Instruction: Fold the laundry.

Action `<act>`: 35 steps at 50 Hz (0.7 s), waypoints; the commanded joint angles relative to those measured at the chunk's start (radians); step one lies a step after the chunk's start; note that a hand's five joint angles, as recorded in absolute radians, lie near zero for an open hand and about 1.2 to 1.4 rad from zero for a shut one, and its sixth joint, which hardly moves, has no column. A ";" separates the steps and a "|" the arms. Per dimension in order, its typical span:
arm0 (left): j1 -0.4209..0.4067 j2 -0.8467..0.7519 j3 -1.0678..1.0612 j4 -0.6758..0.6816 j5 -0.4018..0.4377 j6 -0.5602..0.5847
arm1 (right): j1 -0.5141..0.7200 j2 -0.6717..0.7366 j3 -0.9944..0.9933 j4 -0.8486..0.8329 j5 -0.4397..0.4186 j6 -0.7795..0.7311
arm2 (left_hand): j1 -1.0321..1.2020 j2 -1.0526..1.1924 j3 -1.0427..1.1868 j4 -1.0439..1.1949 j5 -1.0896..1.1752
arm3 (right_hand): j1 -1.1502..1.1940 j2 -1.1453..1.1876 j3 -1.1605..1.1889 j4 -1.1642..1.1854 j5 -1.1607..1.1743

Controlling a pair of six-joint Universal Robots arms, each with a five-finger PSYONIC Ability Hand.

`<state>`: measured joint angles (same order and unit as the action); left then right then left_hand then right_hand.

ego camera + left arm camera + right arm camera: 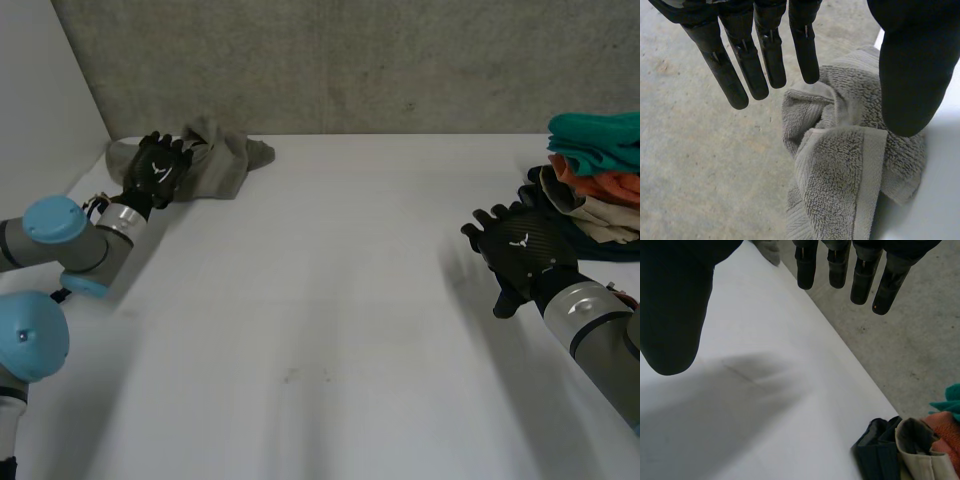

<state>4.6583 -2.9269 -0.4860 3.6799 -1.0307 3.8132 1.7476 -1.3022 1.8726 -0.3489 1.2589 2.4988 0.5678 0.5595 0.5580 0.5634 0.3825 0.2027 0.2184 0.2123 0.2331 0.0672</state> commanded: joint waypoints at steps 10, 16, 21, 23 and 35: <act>0.045 -0.075 0.109 0.012 0.101 0.054 | -0.062 -0.019 0.046 0.048 -0.013 -0.006 | 0.051 0.059 0.061 0.055 0.061 | -0.028 -0.044 -0.038 -0.059 -0.067; 0.057 -0.100 0.144 0.012 0.126 0.060 | -0.095 -0.040 0.056 0.076 -0.023 -0.006 | 0.136 0.144 0.146 0.140 0.147 | -0.028 -0.044 -0.038 -0.059 -0.067; 0.062 -0.115 0.161 0.014 0.165 0.085 | -0.115 -0.058 0.069 0.082 -0.023 -0.006 | 0.209 0.218 0.219 0.214 0.220 | -0.028 -0.044 -0.038 -0.059 -0.067; 0.063 -0.121 0.170 0.014 0.176 0.086 | -0.125 -0.063 0.075 0.083 -0.024 -0.006 | 0.253 0.262 0.263 0.258 0.264 | -0.028 -0.044 -0.038 -0.059 -0.067; 0.066 -0.136 0.194 0.014 0.230 0.086 | -0.191 -0.097 0.112 0.087 -0.055 -0.041 | 0.512 0.520 0.521 0.516 0.522 | -0.028 -0.044 -0.038 -0.059 -0.067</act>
<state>4.7235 -3.0592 -0.2985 3.6938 -0.8181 3.9004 1.5818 -1.3854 1.9726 -0.2631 1.2148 2.4817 0.8891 0.8853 0.8801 0.8843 0.7015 0.2027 0.2184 0.2123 0.2331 0.0672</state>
